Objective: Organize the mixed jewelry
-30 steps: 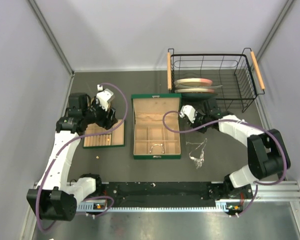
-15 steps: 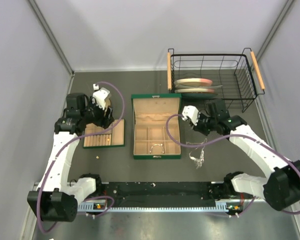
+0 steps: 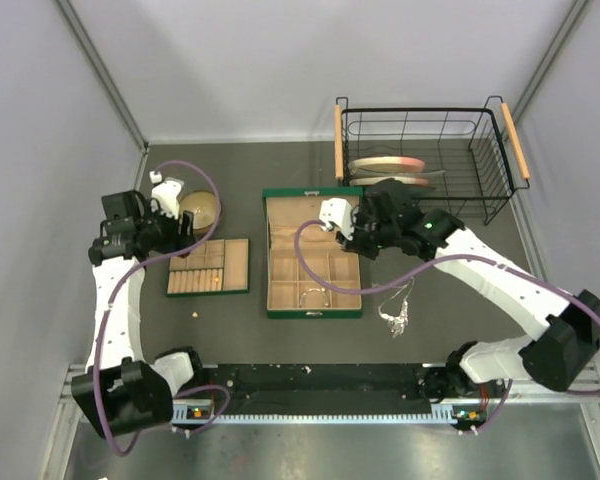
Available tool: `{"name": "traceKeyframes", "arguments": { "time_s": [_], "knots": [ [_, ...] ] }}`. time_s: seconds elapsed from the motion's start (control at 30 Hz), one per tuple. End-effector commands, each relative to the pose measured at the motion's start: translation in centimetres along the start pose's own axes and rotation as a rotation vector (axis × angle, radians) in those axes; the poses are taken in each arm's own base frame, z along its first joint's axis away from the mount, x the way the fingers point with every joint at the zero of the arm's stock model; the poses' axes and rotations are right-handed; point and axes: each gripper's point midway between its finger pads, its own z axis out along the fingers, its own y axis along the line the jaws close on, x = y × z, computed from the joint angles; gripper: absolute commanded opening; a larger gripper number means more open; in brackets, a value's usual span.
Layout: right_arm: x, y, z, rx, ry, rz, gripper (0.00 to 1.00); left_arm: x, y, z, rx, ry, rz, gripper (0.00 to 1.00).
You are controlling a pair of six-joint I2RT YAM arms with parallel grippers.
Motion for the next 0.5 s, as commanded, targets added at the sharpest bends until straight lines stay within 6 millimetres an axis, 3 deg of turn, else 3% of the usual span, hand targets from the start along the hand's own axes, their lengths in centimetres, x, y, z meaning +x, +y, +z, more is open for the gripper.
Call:
{"name": "traceKeyframes", "arguments": {
  "time_s": [0.0, 0.2, 0.33, 0.37, 0.47],
  "knots": [
    [-4.2, 0.2, 1.5, -0.032, -0.042, 0.001, 0.02, 1.3, 1.2, -0.6, 0.021, 0.031, 0.0, 0.65],
    [-8.9, 2.6, 4.4, -0.118, -0.086, -0.039, 0.02, 2.1, 1.6, -0.9, 0.019, 0.043, 0.005, 0.65],
    [-10.1, 5.1, 7.7, -0.182, -0.066, -0.073, 0.02, 2.4, 4.3, -1.0, -0.058, 0.048, -0.067, 0.65],
    [-11.2, 5.9, 7.9, -0.191, -0.083, -0.095, 0.02, 2.4, 4.7, -1.1, -0.068, 0.047, -0.092, 0.65],
    [-11.9, 7.5, 9.6, -0.223, -0.074, -0.12, 0.02, 2.6, 6.4, -1.5, -0.112, 0.045, -0.152, 0.64]
  ]
}}
